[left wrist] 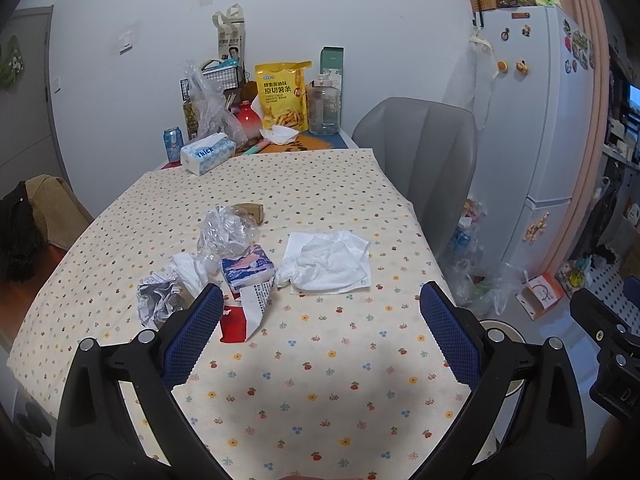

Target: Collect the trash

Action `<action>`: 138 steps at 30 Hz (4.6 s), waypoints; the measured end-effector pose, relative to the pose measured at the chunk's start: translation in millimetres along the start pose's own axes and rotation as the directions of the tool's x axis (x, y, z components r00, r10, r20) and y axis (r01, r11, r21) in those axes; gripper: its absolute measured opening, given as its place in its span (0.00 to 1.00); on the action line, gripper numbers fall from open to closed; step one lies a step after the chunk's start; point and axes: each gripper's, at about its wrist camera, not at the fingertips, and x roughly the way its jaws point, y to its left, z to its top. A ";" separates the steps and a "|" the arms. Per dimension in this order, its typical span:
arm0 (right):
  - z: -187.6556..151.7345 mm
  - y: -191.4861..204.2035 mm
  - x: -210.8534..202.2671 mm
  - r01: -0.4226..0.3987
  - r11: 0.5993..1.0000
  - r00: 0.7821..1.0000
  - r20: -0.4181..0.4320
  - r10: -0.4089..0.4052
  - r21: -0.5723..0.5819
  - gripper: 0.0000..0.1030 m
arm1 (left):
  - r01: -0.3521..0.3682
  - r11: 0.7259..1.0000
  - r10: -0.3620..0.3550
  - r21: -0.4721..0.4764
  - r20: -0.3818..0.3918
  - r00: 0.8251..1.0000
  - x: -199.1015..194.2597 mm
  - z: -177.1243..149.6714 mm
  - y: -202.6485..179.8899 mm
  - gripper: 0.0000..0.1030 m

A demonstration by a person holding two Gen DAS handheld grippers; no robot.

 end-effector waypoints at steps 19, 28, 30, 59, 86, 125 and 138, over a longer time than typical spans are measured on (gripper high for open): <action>0.2 -2.0 0.4 -0.003 1.000 1.000 -0.007 0.003 0.004 0.92 | 0.000 1.000 0.000 0.000 0.001 1.000 -1.6 0.2 -0.2 0.95; 0.2 -3.5 1.5 -0.003 1.000 1.000 -0.011 0.003 0.006 0.92 | 0.003 1.000 -0.003 -0.004 0.003 1.000 -2.5 -1.7 1.2 0.95; 0.3 -3.4 1.6 -0.003 1.000 1.000 -0.011 0.003 0.005 0.92 | 0.002 1.000 -0.002 -0.004 0.002 1.000 -2.6 -2.5 1.6 0.95; 8.5 59.7 23.1 -0.086 0.994 0.996 -0.027 0.084 -0.065 0.92 | -0.077 0.988 0.078 -0.135 0.003 0.997 6.0 1.8 78.3 0.94; 1.8 163.9 76.9 -0.237 0.958 0.965 -0.152 0.213 -0.163 0.87 | -0.188 0.948 0.148 -0.257 -0.167 0.975 78.4 -26.5 171.2 0.82; -30.1 240.2 137.8 -0.382 0.908 0.877 -0.376 0.299 -0.171 0.25 | -0.219 0.939 0.167 -0.264 -0.206 0.964 109.1 -25.8 189.1 0.28; -2.2 189.5 115.1 -0.359 0.927 0.907 -0.273 0.320 -0.107 0.24 | -0.209 0.957 0.185 -0.202 -0.133 0.974 79.6 -6.0 148.7 0.28</action>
